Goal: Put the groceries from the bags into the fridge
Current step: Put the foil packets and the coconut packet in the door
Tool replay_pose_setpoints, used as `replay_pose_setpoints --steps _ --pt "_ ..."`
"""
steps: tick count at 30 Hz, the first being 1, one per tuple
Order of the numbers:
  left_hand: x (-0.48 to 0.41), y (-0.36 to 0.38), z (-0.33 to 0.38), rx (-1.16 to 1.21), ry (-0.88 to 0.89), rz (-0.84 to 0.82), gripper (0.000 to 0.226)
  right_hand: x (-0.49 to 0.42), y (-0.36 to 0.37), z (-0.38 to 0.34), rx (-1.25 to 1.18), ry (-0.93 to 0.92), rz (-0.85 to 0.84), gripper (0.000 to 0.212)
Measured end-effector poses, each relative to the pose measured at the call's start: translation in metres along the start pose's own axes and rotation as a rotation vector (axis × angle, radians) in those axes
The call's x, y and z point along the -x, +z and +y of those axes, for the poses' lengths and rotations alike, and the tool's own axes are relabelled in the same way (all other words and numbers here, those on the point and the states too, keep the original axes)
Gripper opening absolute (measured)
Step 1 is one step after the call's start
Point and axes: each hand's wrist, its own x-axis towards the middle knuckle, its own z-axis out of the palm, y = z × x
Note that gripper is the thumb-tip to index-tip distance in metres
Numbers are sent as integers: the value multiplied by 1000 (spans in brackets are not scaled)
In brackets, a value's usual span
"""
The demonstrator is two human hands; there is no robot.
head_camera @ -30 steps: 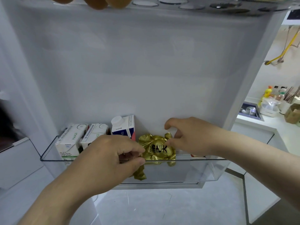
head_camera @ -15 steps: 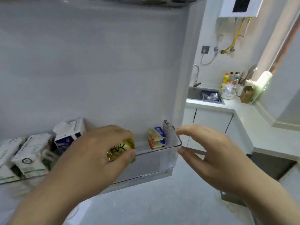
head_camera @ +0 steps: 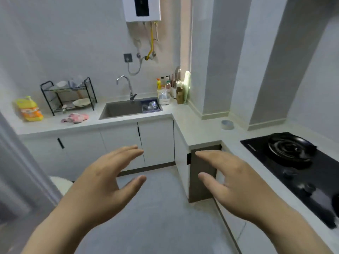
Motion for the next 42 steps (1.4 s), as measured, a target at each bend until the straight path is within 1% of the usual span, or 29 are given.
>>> replay_pose_setpoints --steps 3,5,9,13,15,17,19,22,25,27,30,32,34,38,42 --pt "-41 50 34 15 74 -107 70 34 -31 53 62 145 21 51" --pt "-64 77 63 55 118 -170 64 59 -49 82 102 231 30 52" --pt "-103 123 122 132 224 -292 62 108 -84 127 189 444 91 54" --pt "-140 176 166 152 380 -395 59 153 -108 158 200 673 174 51" --pt "-159 208 186 163 462 -435 63 176 -115 174 199 799 197 49" --pt "-175 244 205 165 517 -476 59 199 -120 194 220 917 209 47" --pt "-191 282 221 163 556 -518 58 221 -123 214 241 1042 205 46" --pt "-213 333 242 174 603 -646 55 248 -124 241 269 1242 180 46" --pt "-229 378 259 213 627 -716 50 269 -121 256 245 1419 154 47" --pt "-235 408 275 227 701 -739 50 284 -121 261 226 1535 179 47" --pt "-228 448 306 257 847 -834 52 307 -123 263 213 1693 259 47" --pt "-216 464 332 281 934 -889 55 322 -126 260 203 1775 303 47" --pt "-206 478 360 299 1012 -905 54 337 -131 256 187 1840 362 46" --pt "-187 493 426 352 1169 -985 51 369 -143 257 157 1931 480 46" --pt "-154 505 493 403 1224 -1056 47 409 -152 275 129 1967 555 47"
